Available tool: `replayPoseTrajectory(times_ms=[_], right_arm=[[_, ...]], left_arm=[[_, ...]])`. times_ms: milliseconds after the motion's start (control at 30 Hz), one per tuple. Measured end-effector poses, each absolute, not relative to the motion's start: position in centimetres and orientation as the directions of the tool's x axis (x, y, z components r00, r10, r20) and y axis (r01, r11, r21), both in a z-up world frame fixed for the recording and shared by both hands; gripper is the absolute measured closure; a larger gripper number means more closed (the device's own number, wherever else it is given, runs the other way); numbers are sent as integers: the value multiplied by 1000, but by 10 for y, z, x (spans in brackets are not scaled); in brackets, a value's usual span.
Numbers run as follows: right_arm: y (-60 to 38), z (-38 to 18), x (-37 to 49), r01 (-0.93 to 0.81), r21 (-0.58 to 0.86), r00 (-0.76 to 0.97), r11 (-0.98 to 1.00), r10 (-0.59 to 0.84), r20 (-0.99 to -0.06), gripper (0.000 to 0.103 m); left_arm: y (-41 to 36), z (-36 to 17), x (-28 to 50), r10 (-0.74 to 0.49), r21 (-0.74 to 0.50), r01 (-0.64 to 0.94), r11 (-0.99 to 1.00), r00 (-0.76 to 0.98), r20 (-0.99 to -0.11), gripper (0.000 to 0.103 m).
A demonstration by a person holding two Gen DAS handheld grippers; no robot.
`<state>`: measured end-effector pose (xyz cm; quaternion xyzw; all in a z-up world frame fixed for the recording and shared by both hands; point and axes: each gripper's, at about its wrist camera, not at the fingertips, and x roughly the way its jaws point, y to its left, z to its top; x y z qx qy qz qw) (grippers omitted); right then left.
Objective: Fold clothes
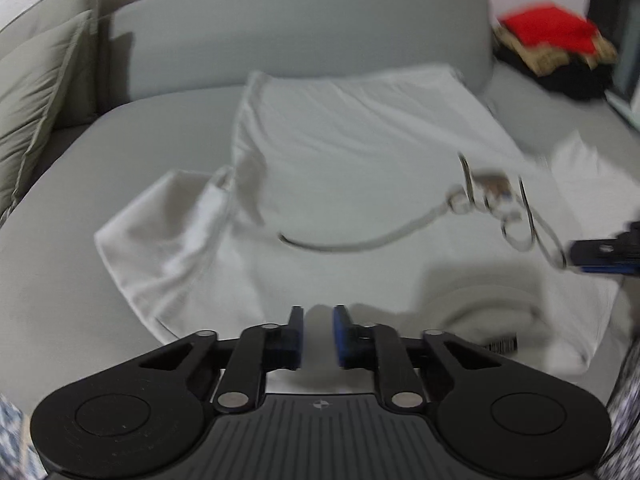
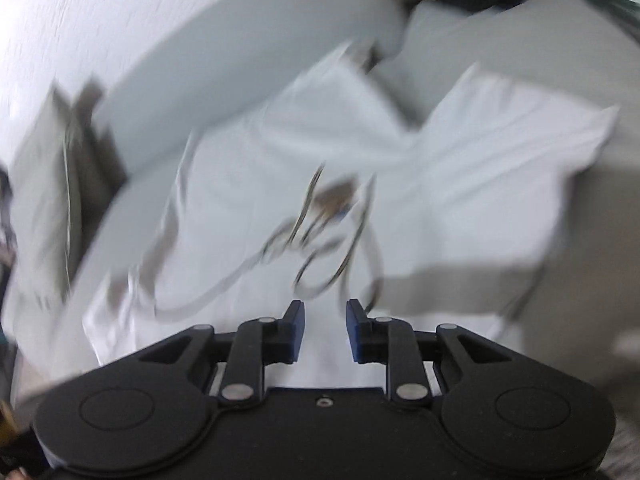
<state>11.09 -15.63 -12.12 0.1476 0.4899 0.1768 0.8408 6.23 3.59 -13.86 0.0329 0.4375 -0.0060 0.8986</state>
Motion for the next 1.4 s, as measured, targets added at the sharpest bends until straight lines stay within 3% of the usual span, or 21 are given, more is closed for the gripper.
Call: replayPoseTrajectory(times_ms=[167,300,400,433,467,533,667,833,1133,1200,1267,1300,1333,1400], right_arm=[[-139,-128,82,-230,343,398,911,409,-821,78],[-144,-109,65,-249,372,407,894,445,-798,75],[-145,-92,60,-253,445,440,859,512,-738,56],[-142,-89,64,-250,465,444,849,528,-724,53],[-138,-87,69,-248,485,449,839,543,-710,52],[-130,-87,78,-230,538,442,811,580,-685,52],[-109,-97,91,-162,628,411,762,630,-659,52],[-87,-110,95,-144,628,401,765,626,-669,52],[-87,-132,101,-80,591,396,803,570,-720,50],[-89,-137,102,-67,585,394,808,560,-729,50],[-89,-137,102,-67,585,394,808,560,-729,50],[-88,-137,101,-69,583,393,810,559,-730,49],[-88,-137,101,-72,581,392,811,559,-731,49],[-88,-136,101,-77,578,389,813,558,-733,49]], left_arm=[[20,-136,36,-7,138,199,970,592,-806,97],[70,-117,27,-104,-60,92,994,606,-788,91],[124,-104,21,-89,-189,-75,979,681,-727,90],[142,-101,19,-67,-221,-129,967,706,-705,83],[159,-98,17,-47,-256,-181,950,725,-688,65],[193,-96,15,-21,-339,-271,901,754,-656,51],[254,-113,21,-74,-563,-368,740,787,-612,51],[295,-163,56,-251,-770,-418,482,777,-578,51],[319,-206,102,-436,-910,-385,152,800,-412,51],[318,-217,114,-482,-912,-395,106,782,-395,59],[313,-225,125,-513,-898,-430,92,753,-413,89],[311,-224,126,-505,-891,-438,119,746,-434,97],[308,-220,126,-489,-885,-440,156,744,-456,103],[306,-201,120,-405,-864,-418,281,764,-502,103]])
